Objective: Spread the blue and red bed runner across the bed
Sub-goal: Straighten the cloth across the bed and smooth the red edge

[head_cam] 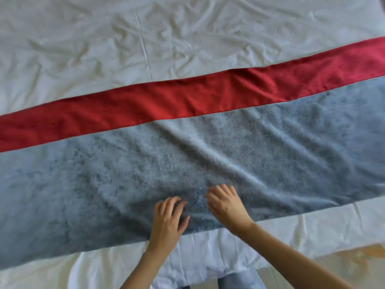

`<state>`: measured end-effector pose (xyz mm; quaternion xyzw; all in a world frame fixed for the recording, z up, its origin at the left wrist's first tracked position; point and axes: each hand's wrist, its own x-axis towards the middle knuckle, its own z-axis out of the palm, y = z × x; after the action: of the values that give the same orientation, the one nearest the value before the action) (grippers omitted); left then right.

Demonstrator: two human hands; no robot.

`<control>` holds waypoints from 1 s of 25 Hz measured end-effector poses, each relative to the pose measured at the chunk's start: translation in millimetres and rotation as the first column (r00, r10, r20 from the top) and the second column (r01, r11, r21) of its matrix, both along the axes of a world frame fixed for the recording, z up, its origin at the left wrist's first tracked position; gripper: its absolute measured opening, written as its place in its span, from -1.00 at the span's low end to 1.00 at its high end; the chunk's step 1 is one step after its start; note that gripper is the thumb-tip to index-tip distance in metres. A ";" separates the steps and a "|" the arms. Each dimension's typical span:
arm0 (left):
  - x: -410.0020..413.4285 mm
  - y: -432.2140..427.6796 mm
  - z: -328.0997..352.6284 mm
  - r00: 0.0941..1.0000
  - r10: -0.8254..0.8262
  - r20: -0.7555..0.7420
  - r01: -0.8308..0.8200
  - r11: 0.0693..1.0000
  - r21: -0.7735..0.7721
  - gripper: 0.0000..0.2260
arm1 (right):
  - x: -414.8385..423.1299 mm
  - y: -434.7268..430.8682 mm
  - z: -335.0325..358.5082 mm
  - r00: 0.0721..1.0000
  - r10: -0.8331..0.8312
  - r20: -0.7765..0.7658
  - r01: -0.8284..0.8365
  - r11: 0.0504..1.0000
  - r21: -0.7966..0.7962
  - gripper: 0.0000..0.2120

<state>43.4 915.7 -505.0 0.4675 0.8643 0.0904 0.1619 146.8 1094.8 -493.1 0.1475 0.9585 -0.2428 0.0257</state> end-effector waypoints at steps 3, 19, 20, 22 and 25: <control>14.9 -38.1 5.7 1.000 0.011 0.008 -0.011 0.997 -0.074 -0.68 | 28.4 -31.3 -1.6 0.990 0.102 0.101 -0.100 0.995 -0.019 -0.77; 1.6 -67.3 9.3 0.996 -0.073 -0.059 0.068 0.995 -0.075 -0.88 | 29.4 -53.9 -6.7 0.953 0.288 0.089 -0.301 0.925 0.233 -0.85; 0.6 -66.8 9.1 0.994 -0.095 -0.054 0.090 0.993 -0.074 -0.94 | 30.2 -55.6 -7.2 0.946 0.310 0.091 -0.323 0.920 0.224 -0.86; 1.0 -67.2 10.1 0.990 -0.136 -0.029 0.133 0.987 -0.095 -0.89 | 31.3 -56.1 -8.3 0.932 0.348 0.101 -0.362 0.910 0.204 -0.88; 1.7 -66.5 12.3 0.983 -0.180 -0.027 0.172 0.969 -0.178 -0.82 | 33.4 -58.3 -7.5 0.924 0.354 0.141 -0.377 0.907 0.191 -0.89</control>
<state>45.1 849.2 -492.8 0.5282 0.8272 -0.0107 0.1913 180.2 1036.5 -500.7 -0.0205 0.9870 -0.1209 0.1042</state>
